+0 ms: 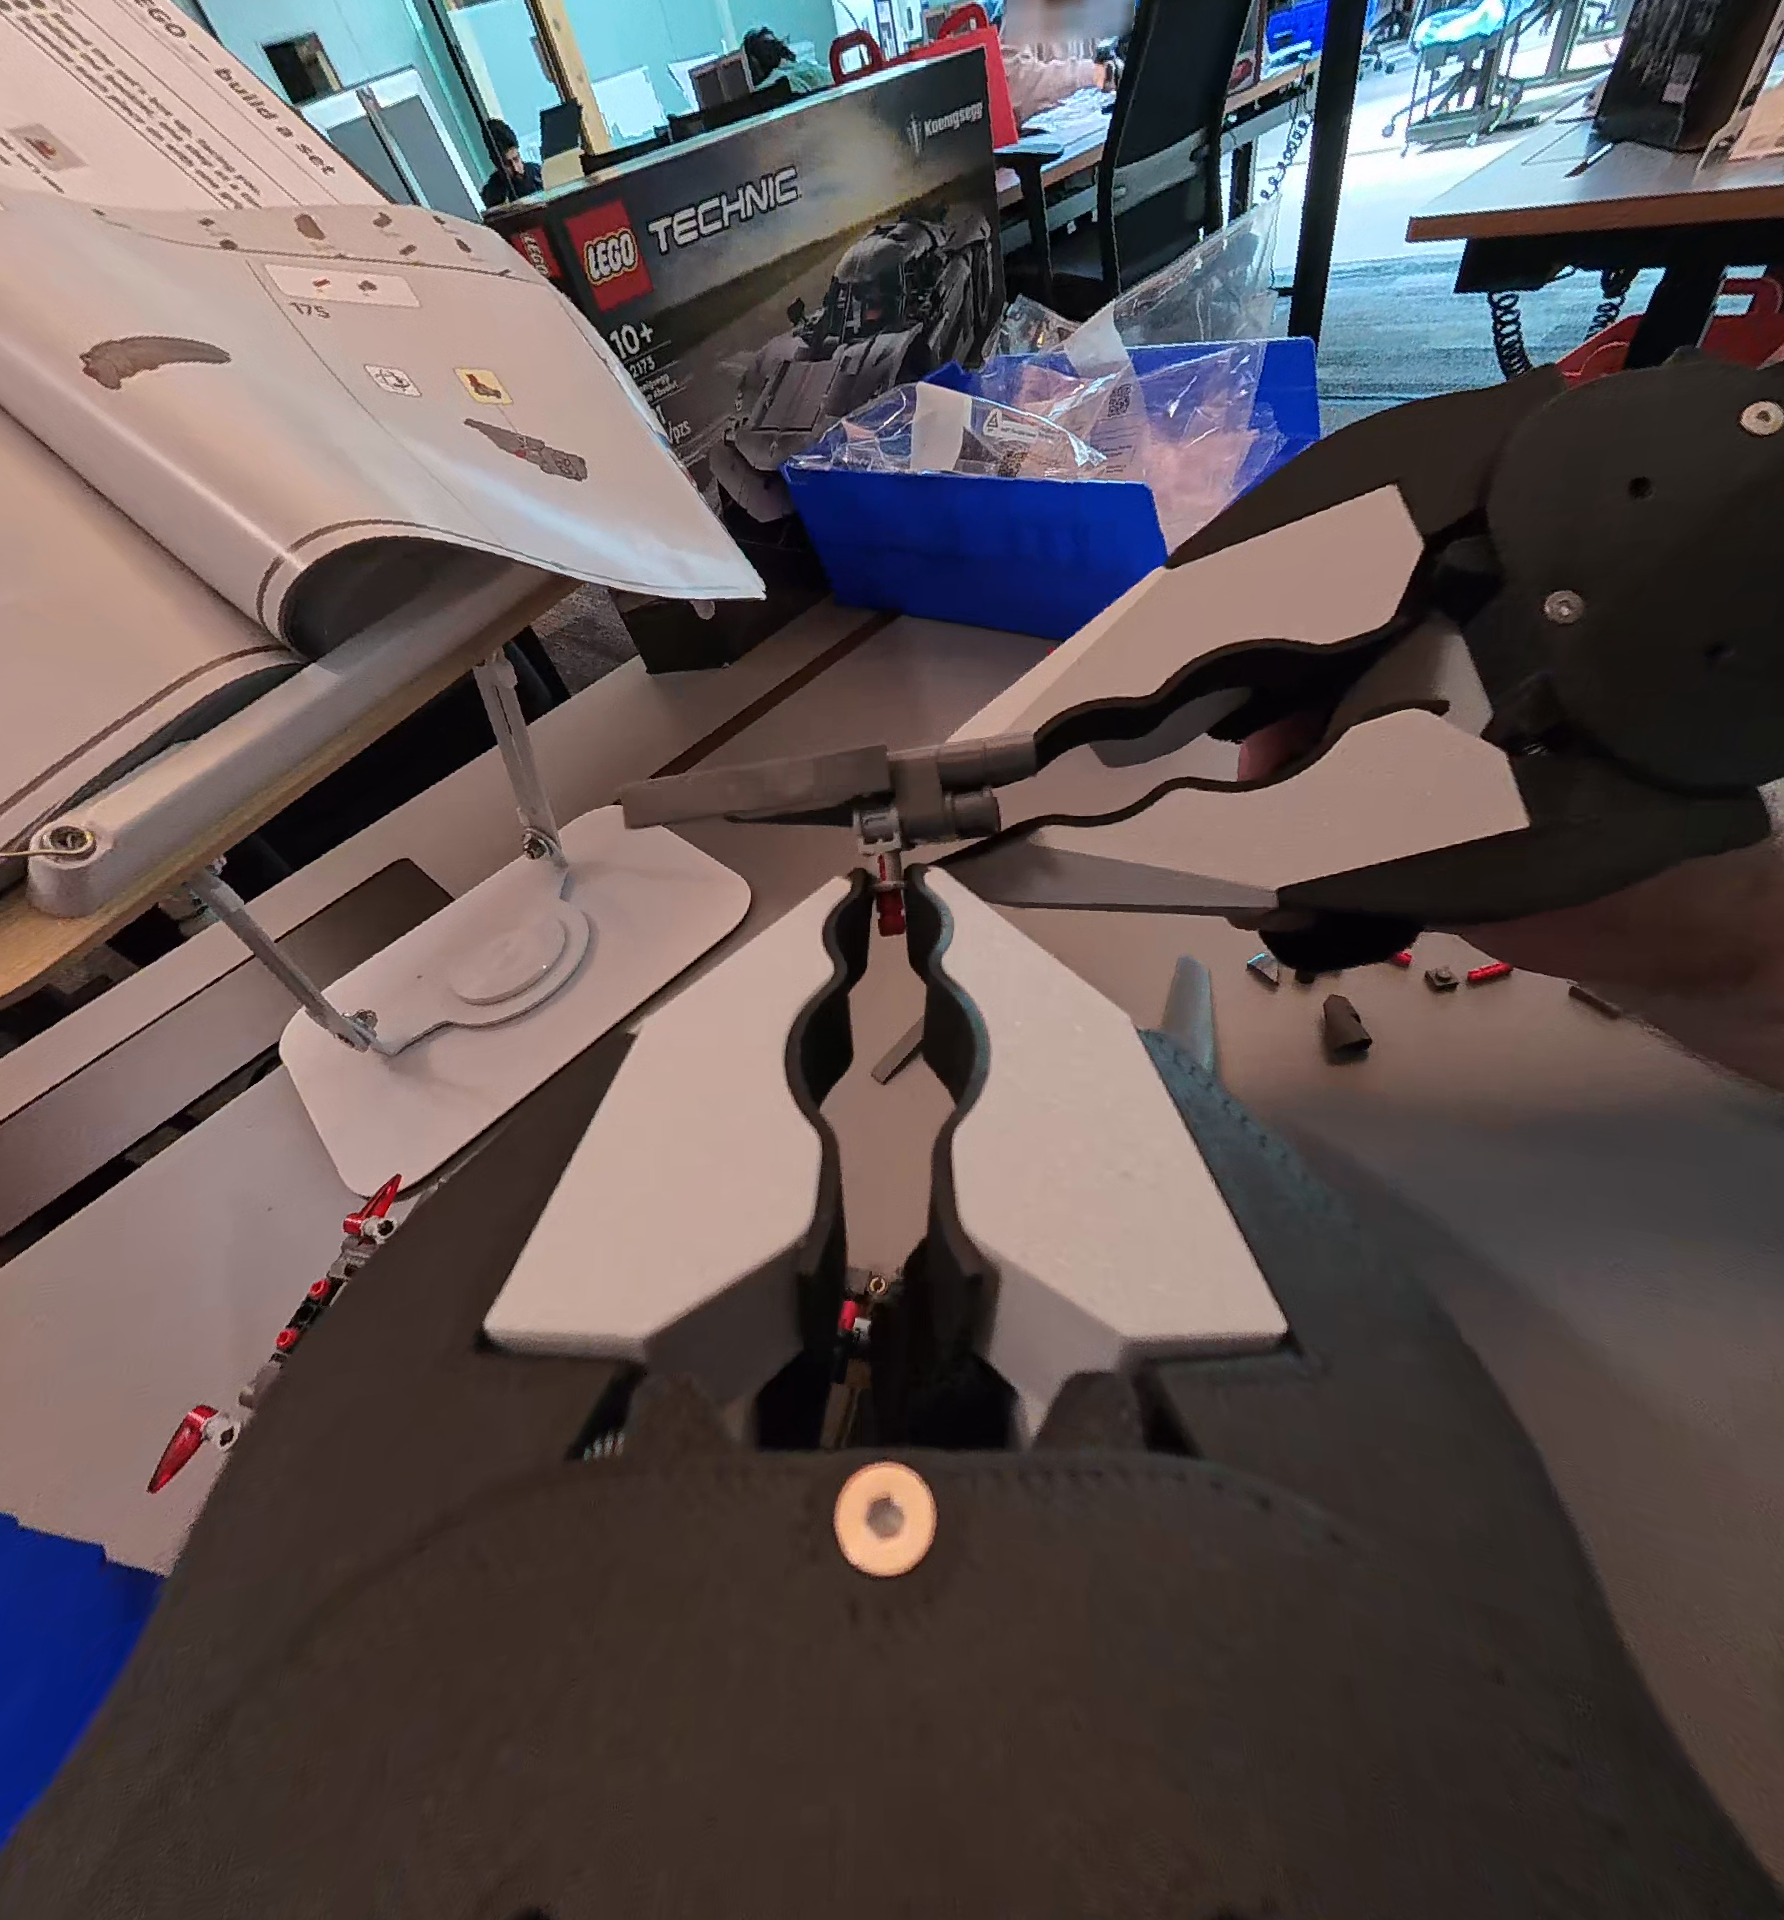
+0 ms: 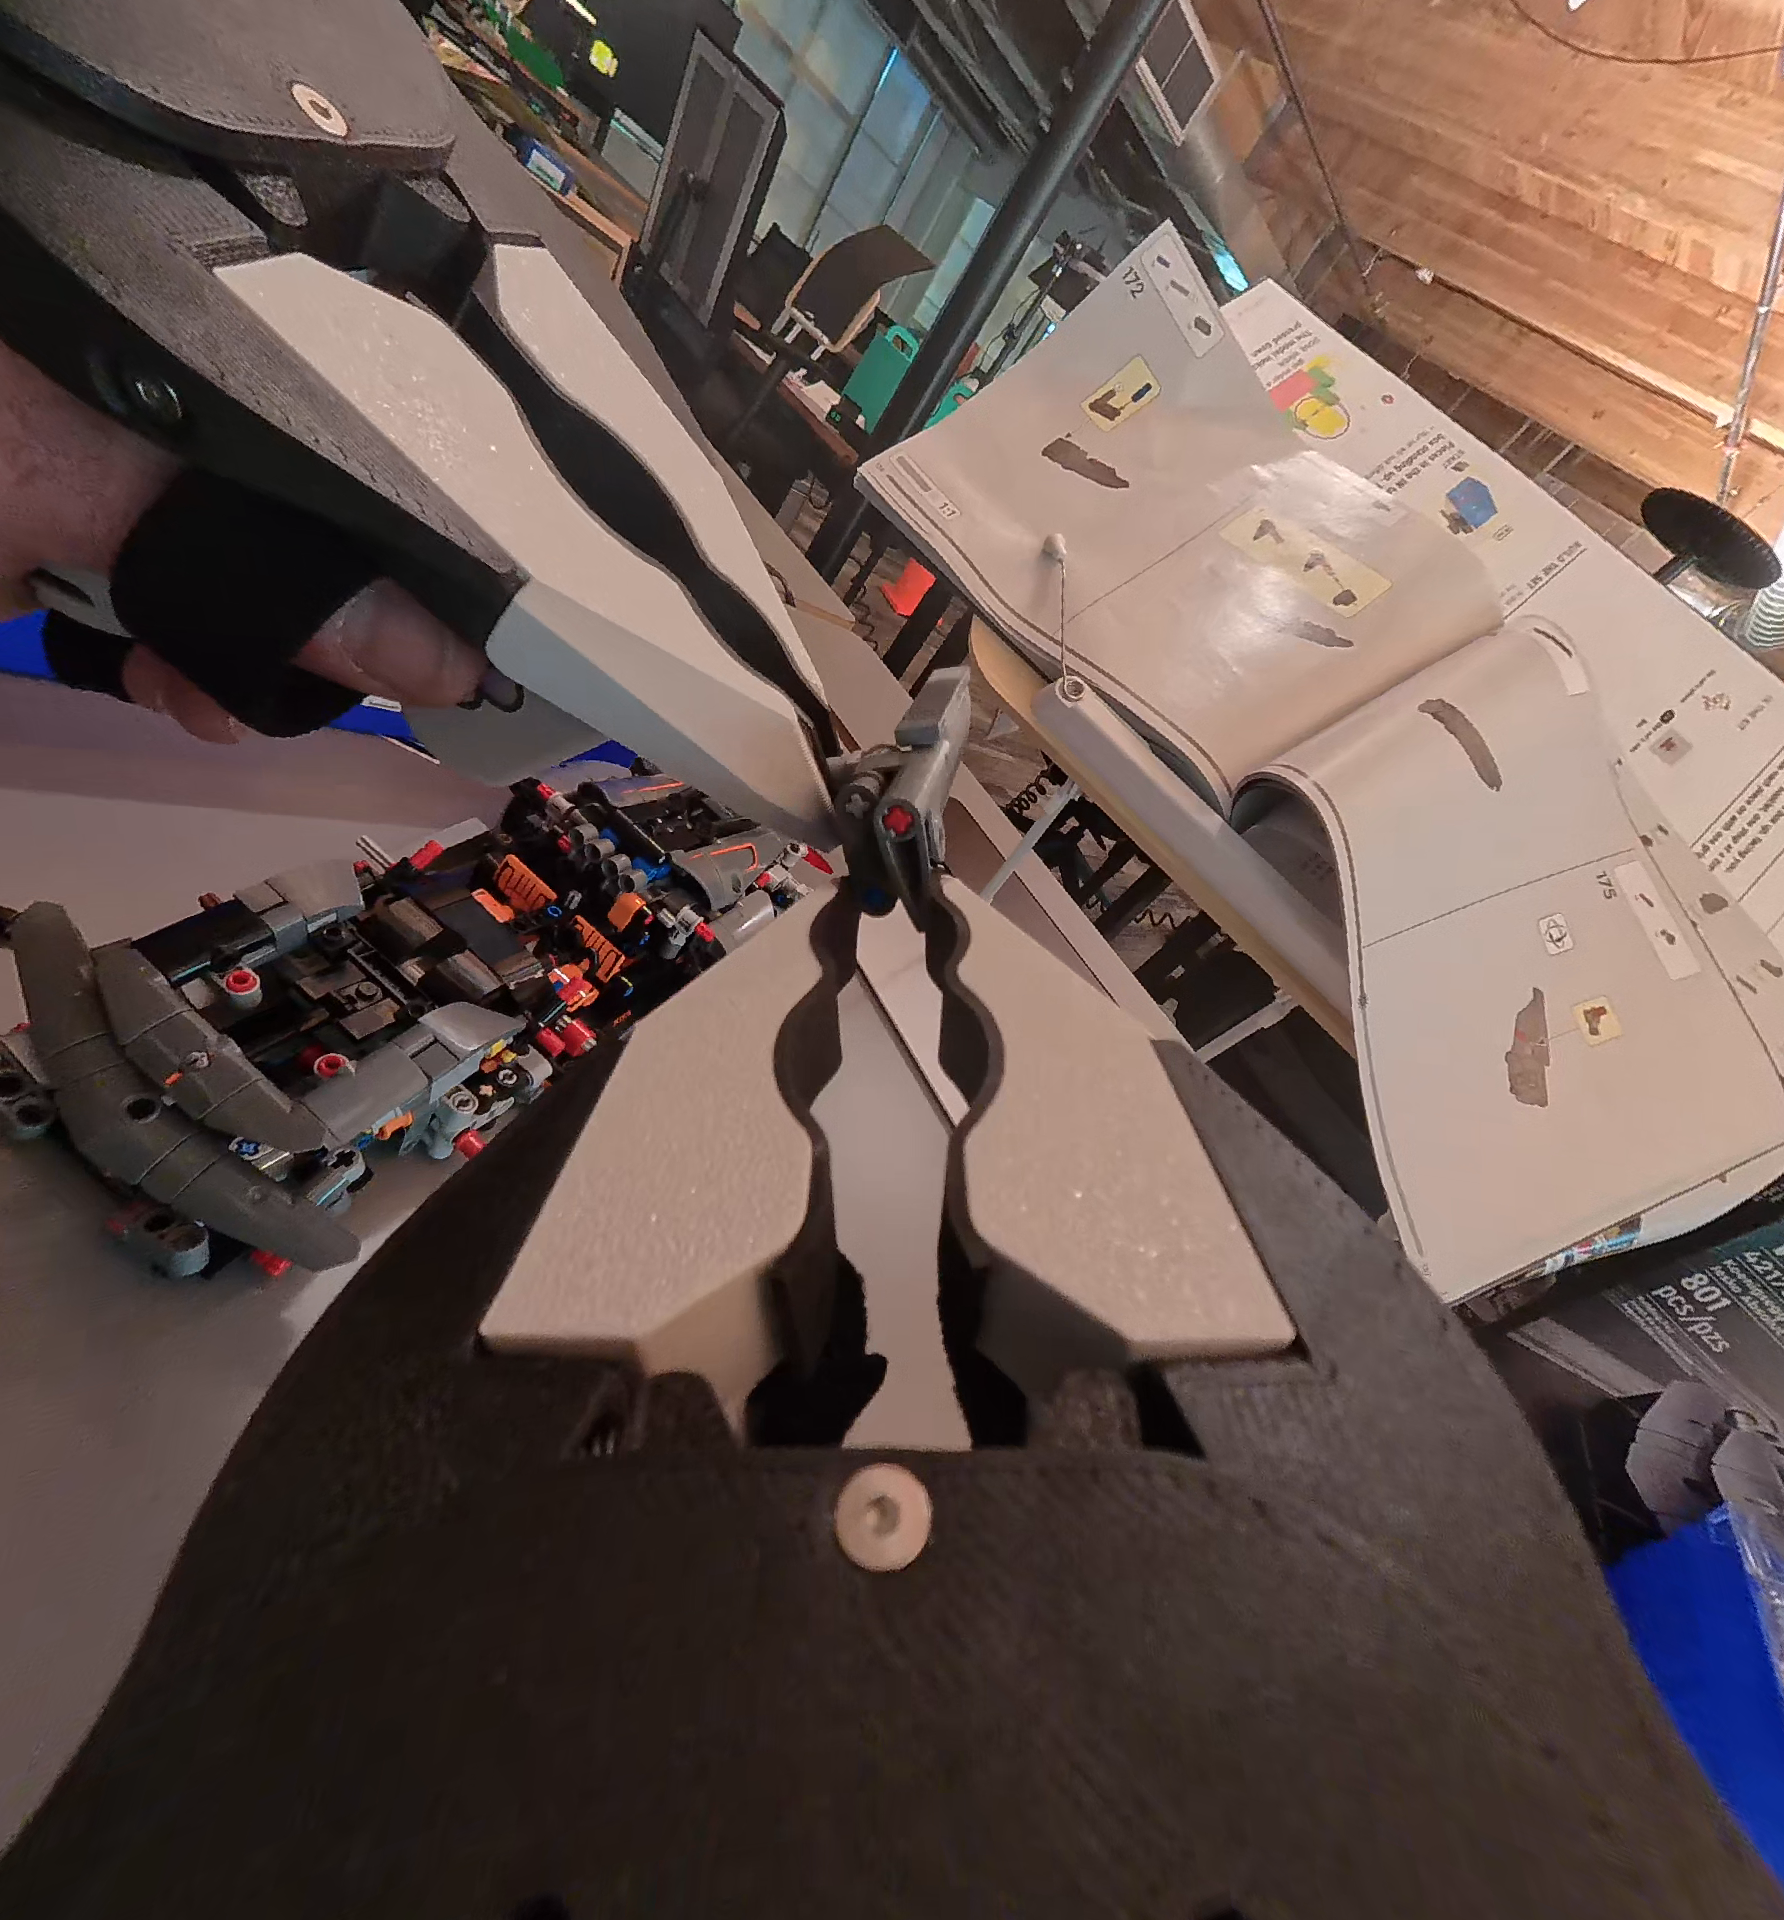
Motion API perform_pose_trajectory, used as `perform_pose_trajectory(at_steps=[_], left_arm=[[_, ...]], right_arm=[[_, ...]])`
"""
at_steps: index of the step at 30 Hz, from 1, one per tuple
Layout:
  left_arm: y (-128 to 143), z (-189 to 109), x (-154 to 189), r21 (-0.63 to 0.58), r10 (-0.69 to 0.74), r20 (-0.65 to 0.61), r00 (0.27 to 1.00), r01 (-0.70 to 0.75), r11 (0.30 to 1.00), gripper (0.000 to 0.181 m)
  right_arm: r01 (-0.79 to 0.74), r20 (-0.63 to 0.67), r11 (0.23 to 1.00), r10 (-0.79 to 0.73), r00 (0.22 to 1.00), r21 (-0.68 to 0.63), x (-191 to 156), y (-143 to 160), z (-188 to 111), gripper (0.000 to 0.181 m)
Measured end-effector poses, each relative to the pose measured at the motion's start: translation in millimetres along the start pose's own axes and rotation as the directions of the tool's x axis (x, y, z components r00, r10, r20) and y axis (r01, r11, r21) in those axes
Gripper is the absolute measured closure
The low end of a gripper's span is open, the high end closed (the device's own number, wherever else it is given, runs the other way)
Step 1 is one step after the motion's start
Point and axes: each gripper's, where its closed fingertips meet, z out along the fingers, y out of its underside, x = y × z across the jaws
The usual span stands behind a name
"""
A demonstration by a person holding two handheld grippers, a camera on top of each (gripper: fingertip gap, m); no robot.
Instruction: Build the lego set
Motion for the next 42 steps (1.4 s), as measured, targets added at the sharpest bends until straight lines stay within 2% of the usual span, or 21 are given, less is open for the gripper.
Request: perform_pose_trajectory(at_steps=[16,25,28,30,34,42], left_arm=[[-6.4,-0.6,-0.7,0.035,-0.011,-0.02,1.0,0.012,0.999,0.177],[-16.1,-7.6,-3.1,0.08,0.003,-0.06,0.998,0.002,0.997,0.177],[-14.5,-6.6,-0.7,0.052,0.028,-0.061,0.998,-0.025,0.998,0.177],[-10.4,-2.6,5.2,0.016,0.05,-0.07,0.996,-0.049,0.999,0.177],[-6.3,1.7,6.5,-0.022,0.056,-0.071,0.996,-0.058,0.998,0.177],[-13.7,8.1,8.2,-0.021,0.047,-0.115,0.992,-0.05,0.999,0.177]], right_arm=[[-0.01,-0.01,1.0,0.011,1.0,0.026,0.7,-4.8,-2.3,0.171],[-0.093,0.023,0.988,0.091,0.996,0.124,8.9,-15.3,-12.6,0.153],[-0.137,0.069,0.978,0.128,0.989,0.158,7.3,-20.5,-15.6,0.148],[-0.13,0.061,0.982,0.123,0.991,0.139,6.7,-18.5,-13.4,0.148],[-0.059,0.052,0.994,0.055,0.997,0.089,1.4,-11.3,-10.5,0.164],[-0.081,0.027,0.992,0.079,0.997,0.101,10.7,-12.8,-15.2,0.165]])
